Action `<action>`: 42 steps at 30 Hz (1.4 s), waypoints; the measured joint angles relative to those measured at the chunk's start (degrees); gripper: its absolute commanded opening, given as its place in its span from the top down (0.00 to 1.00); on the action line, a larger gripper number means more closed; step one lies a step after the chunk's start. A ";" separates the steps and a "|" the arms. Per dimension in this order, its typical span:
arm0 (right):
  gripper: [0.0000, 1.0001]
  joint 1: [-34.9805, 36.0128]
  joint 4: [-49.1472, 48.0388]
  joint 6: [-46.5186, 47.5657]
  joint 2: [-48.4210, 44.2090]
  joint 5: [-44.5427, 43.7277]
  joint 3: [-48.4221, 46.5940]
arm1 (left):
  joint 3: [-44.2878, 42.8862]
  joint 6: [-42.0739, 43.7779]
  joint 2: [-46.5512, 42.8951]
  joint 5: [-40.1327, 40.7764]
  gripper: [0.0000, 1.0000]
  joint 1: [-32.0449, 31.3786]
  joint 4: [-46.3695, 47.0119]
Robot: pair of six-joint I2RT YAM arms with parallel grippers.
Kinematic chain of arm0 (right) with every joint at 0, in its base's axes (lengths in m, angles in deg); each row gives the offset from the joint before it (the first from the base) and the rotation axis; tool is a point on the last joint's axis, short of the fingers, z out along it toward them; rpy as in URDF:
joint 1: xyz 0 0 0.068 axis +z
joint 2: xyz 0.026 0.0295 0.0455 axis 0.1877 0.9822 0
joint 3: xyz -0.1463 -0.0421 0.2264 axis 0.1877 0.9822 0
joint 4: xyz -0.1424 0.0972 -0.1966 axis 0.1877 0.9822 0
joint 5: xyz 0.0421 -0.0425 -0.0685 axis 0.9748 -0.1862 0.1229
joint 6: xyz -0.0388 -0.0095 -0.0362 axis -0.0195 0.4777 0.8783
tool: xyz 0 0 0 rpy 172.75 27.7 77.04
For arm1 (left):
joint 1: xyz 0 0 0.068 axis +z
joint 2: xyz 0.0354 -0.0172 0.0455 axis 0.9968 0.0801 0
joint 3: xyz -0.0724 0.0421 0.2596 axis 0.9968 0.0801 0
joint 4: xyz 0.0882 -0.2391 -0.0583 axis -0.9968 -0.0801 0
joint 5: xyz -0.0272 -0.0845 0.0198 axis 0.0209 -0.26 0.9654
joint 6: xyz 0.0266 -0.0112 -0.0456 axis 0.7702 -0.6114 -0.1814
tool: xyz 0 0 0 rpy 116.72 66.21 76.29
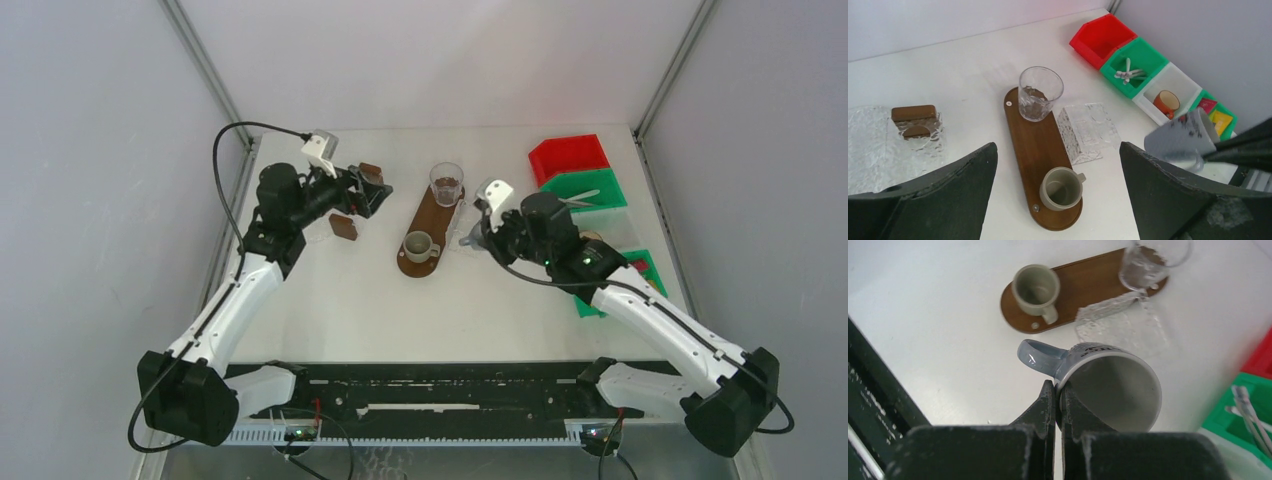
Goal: Prepare toiletry sets of a toothbrush and toothpaste on the tray
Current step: Pick up the cup from the storage box, then place the cup at the center of the board.
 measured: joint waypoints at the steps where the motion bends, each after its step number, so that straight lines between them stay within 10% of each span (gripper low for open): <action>1: 1.00 1.01 0.04 0.68 0.59 0.31 0.00 | 0.17 -0.55 0.04 -0.42 0.05 0.72 0.33; 26: 0.98 18.82 7.37 25.31 35.15 14.58 -11.56 | 0.37 -3.52 5.35 -2.34 0.07 1.70 2.47; 37: 0.44 20.85 7.98 26.29 39.39 13.97 -16.02 | 0.37 -3.52 7.02 -2.36 0.07 1.70 1.92; 42: 0.38 20.83 7.65 25.81 36.61 13.14 -15.45 | 0.37 -3.48 7.02 -1.88 0.07 1.70 1.44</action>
